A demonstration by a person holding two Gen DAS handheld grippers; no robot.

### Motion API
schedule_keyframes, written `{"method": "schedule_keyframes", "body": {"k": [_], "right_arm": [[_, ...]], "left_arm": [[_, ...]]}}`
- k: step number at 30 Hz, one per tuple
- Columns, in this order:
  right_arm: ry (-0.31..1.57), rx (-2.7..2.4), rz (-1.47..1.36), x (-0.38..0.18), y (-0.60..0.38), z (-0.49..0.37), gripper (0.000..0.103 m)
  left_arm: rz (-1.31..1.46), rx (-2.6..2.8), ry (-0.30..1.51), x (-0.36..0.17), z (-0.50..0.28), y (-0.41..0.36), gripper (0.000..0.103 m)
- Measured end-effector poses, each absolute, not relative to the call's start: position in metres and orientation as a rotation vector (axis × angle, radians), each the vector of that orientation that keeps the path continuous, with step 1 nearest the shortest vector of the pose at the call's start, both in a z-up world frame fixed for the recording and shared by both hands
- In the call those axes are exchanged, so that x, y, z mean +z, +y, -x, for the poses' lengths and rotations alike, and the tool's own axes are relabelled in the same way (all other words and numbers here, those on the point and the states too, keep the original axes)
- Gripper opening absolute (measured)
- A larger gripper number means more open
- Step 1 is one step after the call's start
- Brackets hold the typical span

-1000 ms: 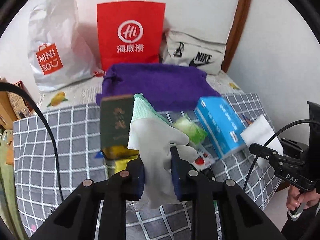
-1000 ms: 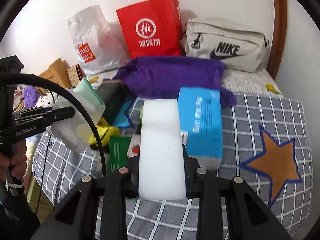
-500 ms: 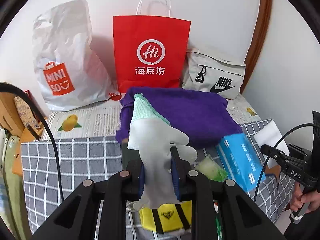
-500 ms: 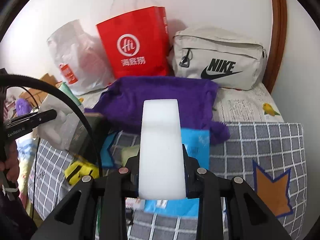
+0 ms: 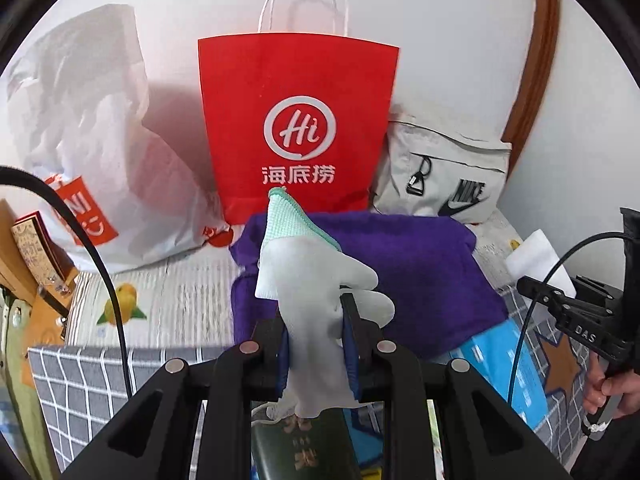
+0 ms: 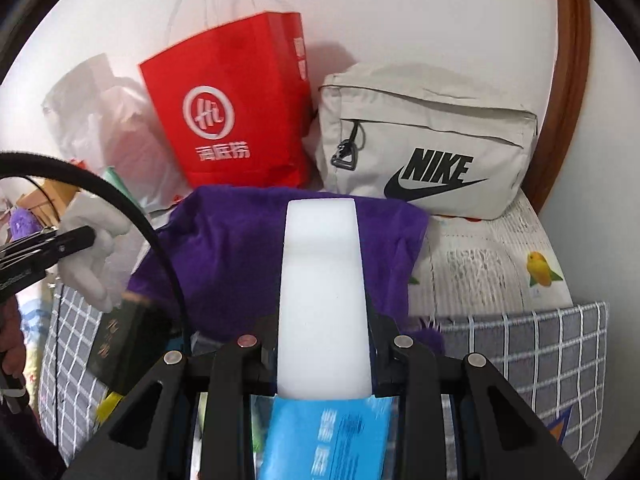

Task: Organize soft objects
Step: 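Carry the gloves and sponge with both tools onto the purple towel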

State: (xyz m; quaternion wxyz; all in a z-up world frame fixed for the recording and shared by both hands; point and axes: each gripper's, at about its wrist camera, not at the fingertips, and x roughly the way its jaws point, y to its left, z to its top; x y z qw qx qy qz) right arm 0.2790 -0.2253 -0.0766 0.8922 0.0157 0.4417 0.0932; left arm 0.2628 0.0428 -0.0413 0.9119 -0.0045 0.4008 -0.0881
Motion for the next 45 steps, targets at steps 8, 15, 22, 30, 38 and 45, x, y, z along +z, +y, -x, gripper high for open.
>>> {"method": "schedule_keyframes", "body": {"k": [8,15,22,30,38,45], "right_arm": [[0.987,0.163,-0.052,-0.113,-0.226,-0.344,0.03],[1.06,0.15,-0.034,-0.147,-0.226,-0.378,0.03],[1.107,0.142,-0.024,-0.166,-0.229,-0.395,0.03],[1.153,0.152,-0.035,-0.178,-0.236,-0.404,0.03],[1.19,0.151,-0.001,-0.186,-0.225,-0.419,0.03],[1.228,0.165,-0.018,-0.194,-0.223,-0.427,0.031]], "left_arm": [[0.031,-0.186,0.867,-0.058,-0.31,0.045,0.022],[0.022,-0.221,0.918,-0.077,-0.345,0.031,0.022],[-0.005,-0.225,0.98,-0.1,-0.377,0.013,0.022],[-0.011,-0.212,1.026,-0.121,-0.401,0.006,0.022],[-0.01,-0.209,1.041,-0.126,-0.409,0.008,0.022],[-0.018,-0.207,1.078,-0.128,-0.413,0.006,0.026]]}}
